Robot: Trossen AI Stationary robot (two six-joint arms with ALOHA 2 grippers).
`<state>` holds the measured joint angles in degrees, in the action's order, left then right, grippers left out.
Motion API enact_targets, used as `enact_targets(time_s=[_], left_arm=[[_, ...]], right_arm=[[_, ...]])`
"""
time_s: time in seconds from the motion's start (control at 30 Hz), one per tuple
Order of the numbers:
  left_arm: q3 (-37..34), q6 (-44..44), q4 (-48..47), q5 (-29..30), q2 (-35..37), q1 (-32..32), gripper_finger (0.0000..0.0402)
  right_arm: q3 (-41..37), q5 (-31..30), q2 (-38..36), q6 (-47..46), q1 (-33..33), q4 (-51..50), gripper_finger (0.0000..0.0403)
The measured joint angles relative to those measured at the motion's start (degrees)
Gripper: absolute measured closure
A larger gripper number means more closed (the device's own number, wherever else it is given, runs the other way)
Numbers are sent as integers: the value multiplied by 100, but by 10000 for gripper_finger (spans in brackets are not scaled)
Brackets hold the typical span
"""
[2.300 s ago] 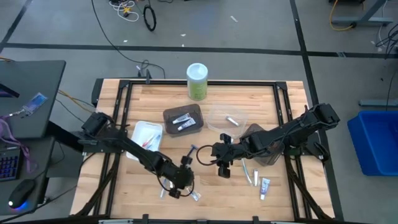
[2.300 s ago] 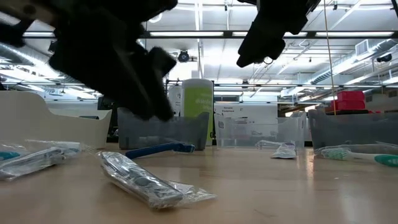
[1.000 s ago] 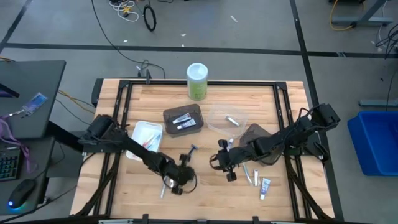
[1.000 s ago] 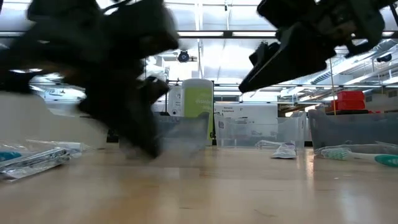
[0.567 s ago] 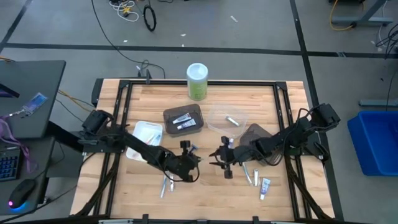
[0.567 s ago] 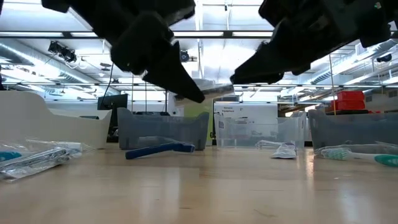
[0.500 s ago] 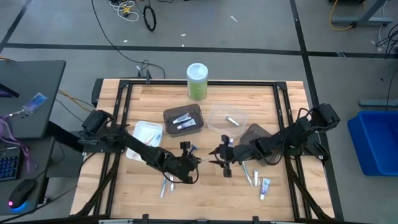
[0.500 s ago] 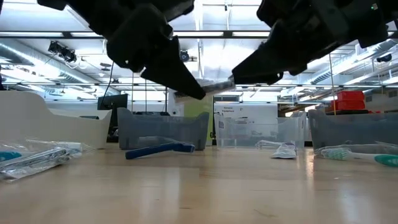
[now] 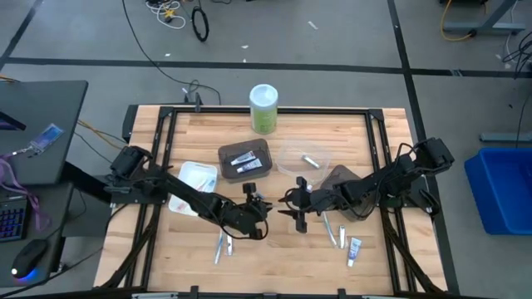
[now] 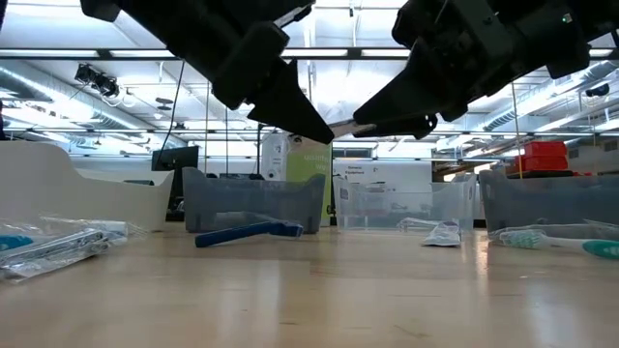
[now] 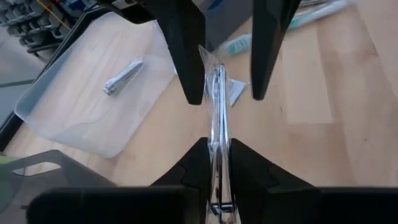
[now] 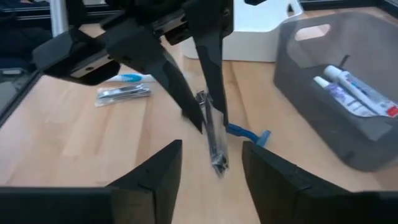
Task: Pick & Place Travel size toiletries
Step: Put the nail cutter into the transparent bin
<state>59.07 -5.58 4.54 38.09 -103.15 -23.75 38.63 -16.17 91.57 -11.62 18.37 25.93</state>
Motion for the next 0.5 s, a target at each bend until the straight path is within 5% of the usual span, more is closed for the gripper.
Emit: enact_targets(time_s=[0.5], left_arm=[[2, 0, 145, -97, 7, 208, 340]], right_arm=[[2, -244, 2, 31, -11, -17, 350]])
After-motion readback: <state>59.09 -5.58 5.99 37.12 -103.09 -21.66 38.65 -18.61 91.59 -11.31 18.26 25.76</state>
